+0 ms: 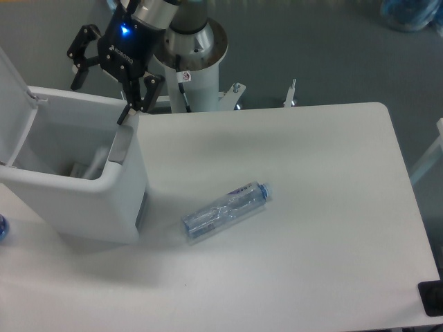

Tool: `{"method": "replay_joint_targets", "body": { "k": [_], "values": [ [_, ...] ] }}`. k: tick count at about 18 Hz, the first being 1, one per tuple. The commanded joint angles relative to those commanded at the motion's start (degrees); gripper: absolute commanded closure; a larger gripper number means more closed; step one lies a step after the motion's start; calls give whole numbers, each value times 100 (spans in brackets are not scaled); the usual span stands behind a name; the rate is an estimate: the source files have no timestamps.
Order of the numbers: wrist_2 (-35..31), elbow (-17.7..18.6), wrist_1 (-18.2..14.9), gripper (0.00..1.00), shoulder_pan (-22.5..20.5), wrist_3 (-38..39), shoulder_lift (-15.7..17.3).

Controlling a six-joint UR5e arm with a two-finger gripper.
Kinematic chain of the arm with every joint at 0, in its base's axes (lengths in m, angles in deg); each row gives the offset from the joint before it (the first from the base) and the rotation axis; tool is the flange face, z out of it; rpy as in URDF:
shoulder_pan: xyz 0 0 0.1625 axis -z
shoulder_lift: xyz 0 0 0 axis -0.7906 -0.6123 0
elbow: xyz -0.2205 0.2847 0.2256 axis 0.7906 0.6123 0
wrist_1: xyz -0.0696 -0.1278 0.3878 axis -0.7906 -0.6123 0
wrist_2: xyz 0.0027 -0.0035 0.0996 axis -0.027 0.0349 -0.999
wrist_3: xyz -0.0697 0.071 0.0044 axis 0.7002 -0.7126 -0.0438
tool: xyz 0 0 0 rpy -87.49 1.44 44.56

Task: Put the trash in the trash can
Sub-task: 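Open the gripper to drop the wrapper into the bin, then move the gripper over the clear water bottle and lower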

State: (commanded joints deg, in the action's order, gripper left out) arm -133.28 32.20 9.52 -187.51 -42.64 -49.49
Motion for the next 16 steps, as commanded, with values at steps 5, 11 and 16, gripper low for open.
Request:
{"method": "replay_joint_targets", "body": {
  "k": [5,11,16],
  "values": [
    [0,-298,9,0,-218,-9,-167],
    [0,-246,500,0,-1440,-597,-666],
    [-174,-404,1054,0,-1635,-677,-1554]
  ]
}}
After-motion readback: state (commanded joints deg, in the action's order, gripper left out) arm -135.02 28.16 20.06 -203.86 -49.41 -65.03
